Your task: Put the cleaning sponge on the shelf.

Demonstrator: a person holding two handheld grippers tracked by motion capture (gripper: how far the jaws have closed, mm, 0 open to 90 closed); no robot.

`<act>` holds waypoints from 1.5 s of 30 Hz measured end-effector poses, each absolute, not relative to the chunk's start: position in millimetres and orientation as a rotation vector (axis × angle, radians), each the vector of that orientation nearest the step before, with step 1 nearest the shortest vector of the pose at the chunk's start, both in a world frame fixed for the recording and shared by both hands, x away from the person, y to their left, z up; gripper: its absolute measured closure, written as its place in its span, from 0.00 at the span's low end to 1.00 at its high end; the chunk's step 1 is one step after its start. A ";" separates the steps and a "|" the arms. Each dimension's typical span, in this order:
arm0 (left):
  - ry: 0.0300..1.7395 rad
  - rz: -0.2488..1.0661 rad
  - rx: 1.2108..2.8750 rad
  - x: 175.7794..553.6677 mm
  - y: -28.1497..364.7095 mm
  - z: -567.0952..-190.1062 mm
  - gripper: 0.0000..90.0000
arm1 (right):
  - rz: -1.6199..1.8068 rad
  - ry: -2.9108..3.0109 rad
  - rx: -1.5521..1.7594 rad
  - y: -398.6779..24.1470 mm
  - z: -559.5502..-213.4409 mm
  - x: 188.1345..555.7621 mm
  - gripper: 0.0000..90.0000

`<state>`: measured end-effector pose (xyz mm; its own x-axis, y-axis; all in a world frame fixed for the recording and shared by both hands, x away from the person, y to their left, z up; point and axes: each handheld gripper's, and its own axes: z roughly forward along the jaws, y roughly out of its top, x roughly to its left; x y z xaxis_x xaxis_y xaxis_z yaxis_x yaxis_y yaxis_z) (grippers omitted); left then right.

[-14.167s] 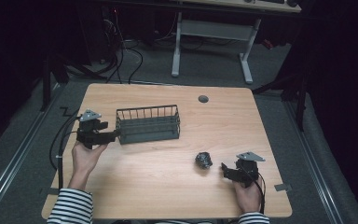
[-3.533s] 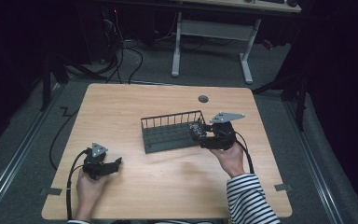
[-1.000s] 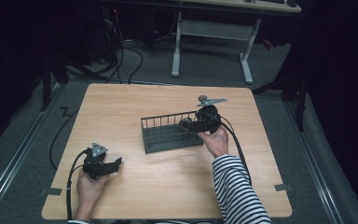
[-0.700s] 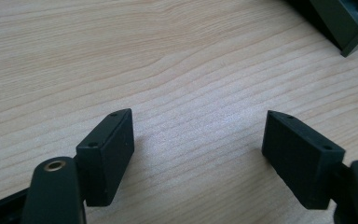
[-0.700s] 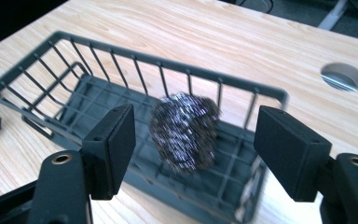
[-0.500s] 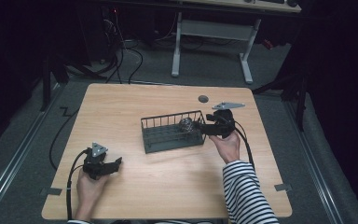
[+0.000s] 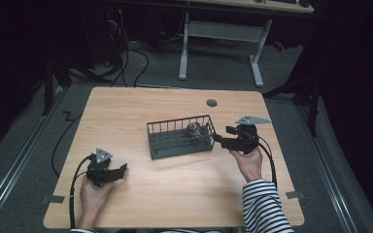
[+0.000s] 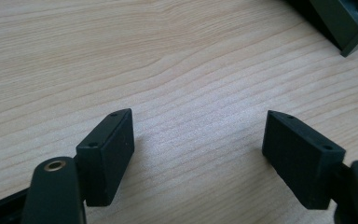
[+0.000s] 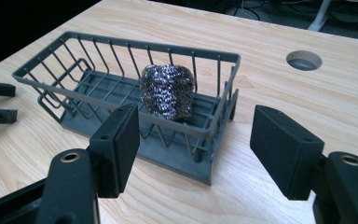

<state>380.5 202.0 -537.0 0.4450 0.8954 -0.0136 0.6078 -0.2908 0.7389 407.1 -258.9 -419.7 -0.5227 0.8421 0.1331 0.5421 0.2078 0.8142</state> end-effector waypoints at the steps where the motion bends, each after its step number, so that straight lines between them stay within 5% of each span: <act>1: 1.256 0.538 2.014 380.5 202.0 -537.0 0.28 | 1.232 2.146 1.298 -259.8 -419.0 405.2 0.37; 45: 1.256 0.538 2.014 380.5 201.9 -537.0 0.28 | 1.120 2.066 1.458 -298.6 -512.0 358.9 0.39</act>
<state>380.5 201.9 -537.0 0.4448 0.8955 -0.0135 0.6078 -0.2908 0.7389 358.9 -298.6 -512.0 -0.3936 0.9089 0.1378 0.6112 0.1467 0.7778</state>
